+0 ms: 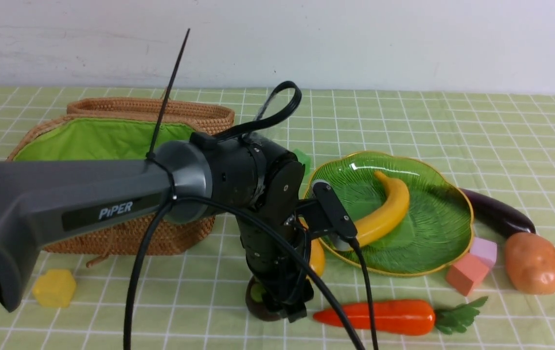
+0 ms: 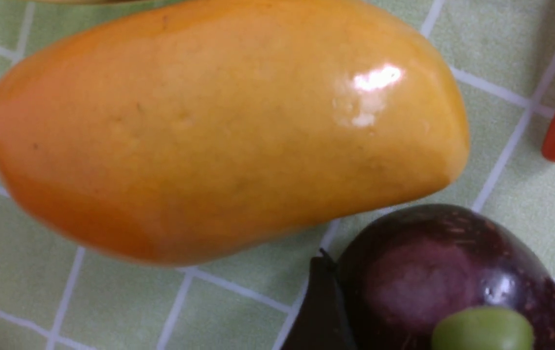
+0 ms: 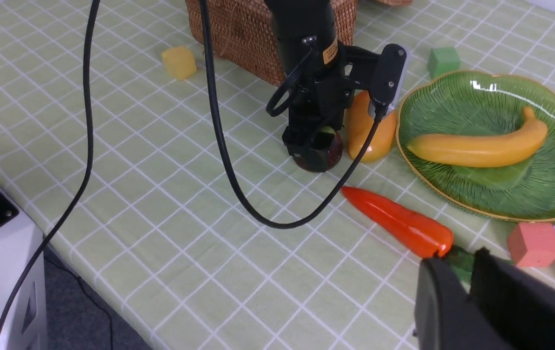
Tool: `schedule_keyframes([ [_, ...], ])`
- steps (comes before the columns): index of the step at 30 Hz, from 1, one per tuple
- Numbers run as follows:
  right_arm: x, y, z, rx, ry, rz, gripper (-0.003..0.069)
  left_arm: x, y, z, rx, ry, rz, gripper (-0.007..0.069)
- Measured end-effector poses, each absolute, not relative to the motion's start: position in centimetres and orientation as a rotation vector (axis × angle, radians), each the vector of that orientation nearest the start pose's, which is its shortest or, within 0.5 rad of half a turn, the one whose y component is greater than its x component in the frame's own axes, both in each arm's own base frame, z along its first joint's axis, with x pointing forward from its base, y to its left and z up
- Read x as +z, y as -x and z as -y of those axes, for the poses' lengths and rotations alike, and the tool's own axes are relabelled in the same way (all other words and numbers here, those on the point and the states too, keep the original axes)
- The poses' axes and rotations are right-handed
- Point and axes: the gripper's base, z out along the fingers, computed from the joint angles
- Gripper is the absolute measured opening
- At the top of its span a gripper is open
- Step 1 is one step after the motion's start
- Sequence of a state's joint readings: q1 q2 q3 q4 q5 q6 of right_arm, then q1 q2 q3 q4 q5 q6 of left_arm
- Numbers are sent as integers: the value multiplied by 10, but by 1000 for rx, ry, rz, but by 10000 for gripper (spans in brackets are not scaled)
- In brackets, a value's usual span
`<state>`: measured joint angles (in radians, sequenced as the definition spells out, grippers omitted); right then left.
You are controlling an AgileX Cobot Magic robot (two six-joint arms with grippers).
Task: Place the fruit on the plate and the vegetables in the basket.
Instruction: Grab a mangosteen with your left arm and put it on the plate on the right
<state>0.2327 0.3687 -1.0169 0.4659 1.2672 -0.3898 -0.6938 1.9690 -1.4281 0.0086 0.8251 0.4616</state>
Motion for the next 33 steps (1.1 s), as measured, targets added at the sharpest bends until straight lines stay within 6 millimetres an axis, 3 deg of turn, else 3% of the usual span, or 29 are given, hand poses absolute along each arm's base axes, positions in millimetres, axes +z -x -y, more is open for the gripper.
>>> schedule_keyframes([
  [13, 405, 12, -34, 403, 734, -1923, 110, 193, -311, 257, -19, -1561, -2413, 534],
  [28, 406, -1, -37, 408, 729, -1959, 118, 235, -299, 246, -18, -1528, -2384, 534],
  [33, 409, -14, -37, 416, 647, -1971, 125, 249, -293, 241, -33, -1469, -2417, 534],
])
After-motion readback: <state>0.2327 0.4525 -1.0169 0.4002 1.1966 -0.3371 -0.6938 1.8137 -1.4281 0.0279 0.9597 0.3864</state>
